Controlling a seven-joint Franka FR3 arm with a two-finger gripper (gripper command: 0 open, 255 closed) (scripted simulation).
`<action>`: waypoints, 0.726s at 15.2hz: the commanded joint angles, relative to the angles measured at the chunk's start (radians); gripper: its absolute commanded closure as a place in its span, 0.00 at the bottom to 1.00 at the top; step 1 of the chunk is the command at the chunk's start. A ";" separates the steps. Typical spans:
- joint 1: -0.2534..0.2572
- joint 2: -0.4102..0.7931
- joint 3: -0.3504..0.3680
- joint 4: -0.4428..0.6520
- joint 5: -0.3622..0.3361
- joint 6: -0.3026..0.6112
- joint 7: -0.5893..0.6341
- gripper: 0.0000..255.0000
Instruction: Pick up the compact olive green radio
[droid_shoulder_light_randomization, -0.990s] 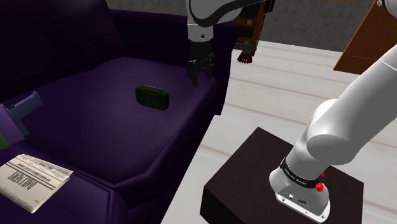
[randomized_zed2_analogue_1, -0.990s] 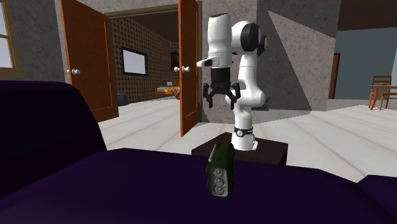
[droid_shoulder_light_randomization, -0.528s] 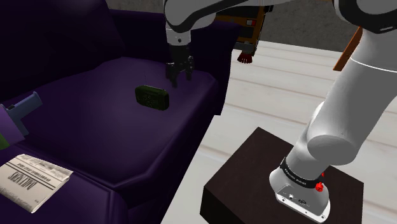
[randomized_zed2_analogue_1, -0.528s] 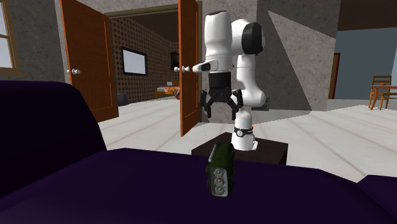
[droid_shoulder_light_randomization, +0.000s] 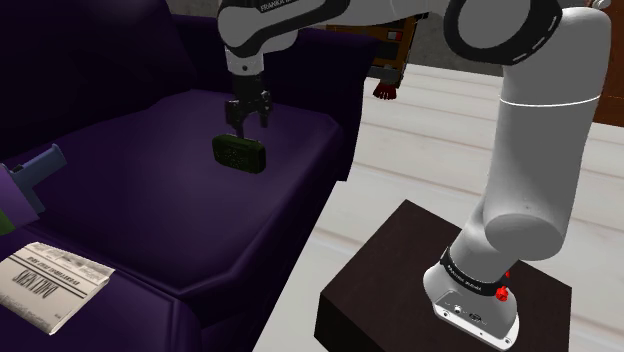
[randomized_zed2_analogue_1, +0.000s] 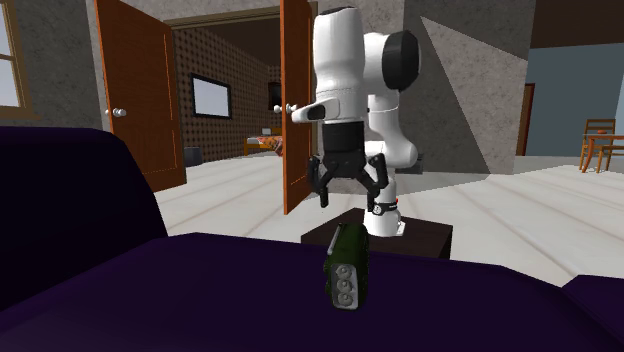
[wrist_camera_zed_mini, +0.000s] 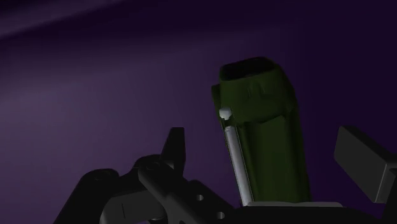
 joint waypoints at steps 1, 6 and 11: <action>0.012 0.085 0.004 0.111 -0.005 -0.016 0.009 0.00; 0.034 0.242 0.007 0.317 -0.014 -0.051 0.021 0.00; 0.033 0.252 0.006 0.266 -0.014 0.010 0.018 0.00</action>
